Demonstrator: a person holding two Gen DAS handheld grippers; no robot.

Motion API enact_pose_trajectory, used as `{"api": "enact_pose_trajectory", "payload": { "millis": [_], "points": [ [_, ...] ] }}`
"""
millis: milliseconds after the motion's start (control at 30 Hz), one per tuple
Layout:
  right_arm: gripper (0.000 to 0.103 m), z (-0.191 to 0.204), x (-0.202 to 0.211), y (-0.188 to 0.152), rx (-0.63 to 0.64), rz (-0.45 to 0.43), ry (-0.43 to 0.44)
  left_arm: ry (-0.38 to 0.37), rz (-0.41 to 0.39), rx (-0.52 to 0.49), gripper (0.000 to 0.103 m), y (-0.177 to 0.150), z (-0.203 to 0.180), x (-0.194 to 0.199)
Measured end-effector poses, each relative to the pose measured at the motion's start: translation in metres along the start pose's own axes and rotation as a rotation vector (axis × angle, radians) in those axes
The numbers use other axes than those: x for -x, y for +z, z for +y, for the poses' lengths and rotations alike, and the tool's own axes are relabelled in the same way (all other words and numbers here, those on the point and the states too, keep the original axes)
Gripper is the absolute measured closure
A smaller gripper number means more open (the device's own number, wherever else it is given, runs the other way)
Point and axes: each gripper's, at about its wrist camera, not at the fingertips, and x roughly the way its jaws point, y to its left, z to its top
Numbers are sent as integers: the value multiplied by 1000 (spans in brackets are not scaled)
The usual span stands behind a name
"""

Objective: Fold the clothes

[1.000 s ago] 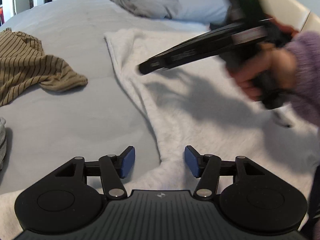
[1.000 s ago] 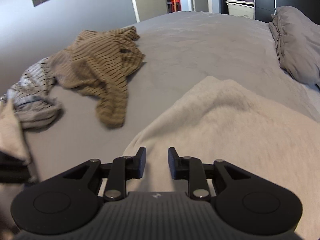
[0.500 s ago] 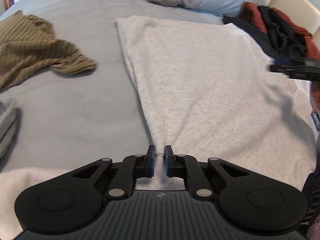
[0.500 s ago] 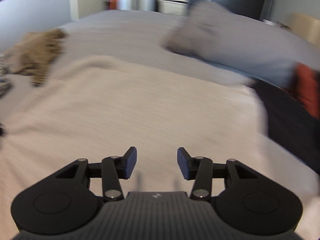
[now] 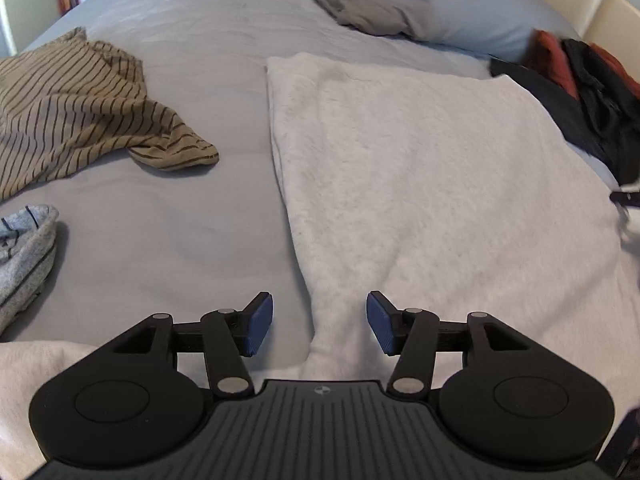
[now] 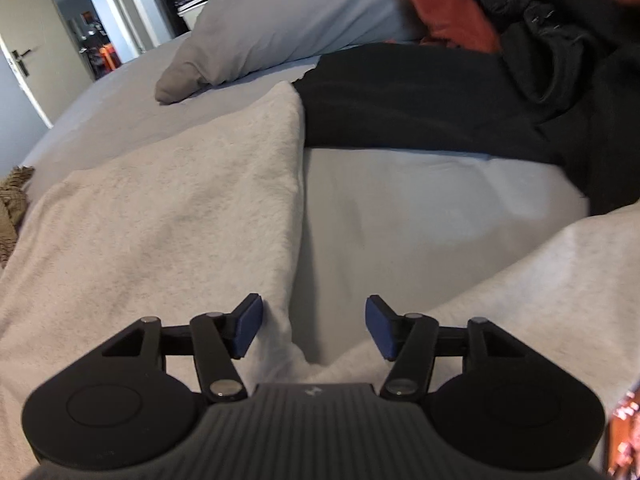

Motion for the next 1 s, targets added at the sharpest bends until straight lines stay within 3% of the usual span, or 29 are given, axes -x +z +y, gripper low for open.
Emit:
{"api": "enact_pose_trajectory", "payload": {
  "millis": [33, 67, 100, 133, 233, 300, 500, 567, 600, 633, 667, 933, 1000],
  "points": [
    [43, 1, -5, -1, -1, 12, 20, 4, 9, 8, 54, 2, -1, -4],
    [51, 3, -10, -3, -1, 30, 42, 8, 20, 14, 60, 3, -3, -8],
    [64, 5, -14, -5, -1, 49, 63, 11, 37, 17, 68, 4, -4, -13],
    [90, 6, -20, -8, 2, 77, 68, 19, 63, 24, 83, 4, -6, -19],
    [93, 3, -30, -15, 11, 98, 5, 121, 88, 20, 94, 2, -17, -28],
    [93, -3, -29, -15, -24, 97, -1, 154, 83, 29, 95, 1, -17, -28],
    [88, -8, -22, -13, -53, 69, -3, 155, 26, 46, 90, 1, -12, -20],
    [58, -2, -9, -10, -28, 23, -46, 188, -28, 28, 73, 0, -17, -7],
    [54, -1, -1, -9, -10, -1, -58, 192, -52, 26, 70, -2, -19, 0],
    [53, 1, 7, -10, 0, -18, -54, 187, -71, 32, 61, -5, -19, 7],
    [53, 3, 14, -11, 1, -25, -45, 181, -88, 38, 59, -7, -21, 14],
    [53, 38, 81, -68, -17, -47, 66, 56, -156, -14, 59, -49, -67, 66],
    [53, 48, 97, -88, -9, -39, 91, 10, -150, 15, 59, -66, -82, 77]
  ]
}}
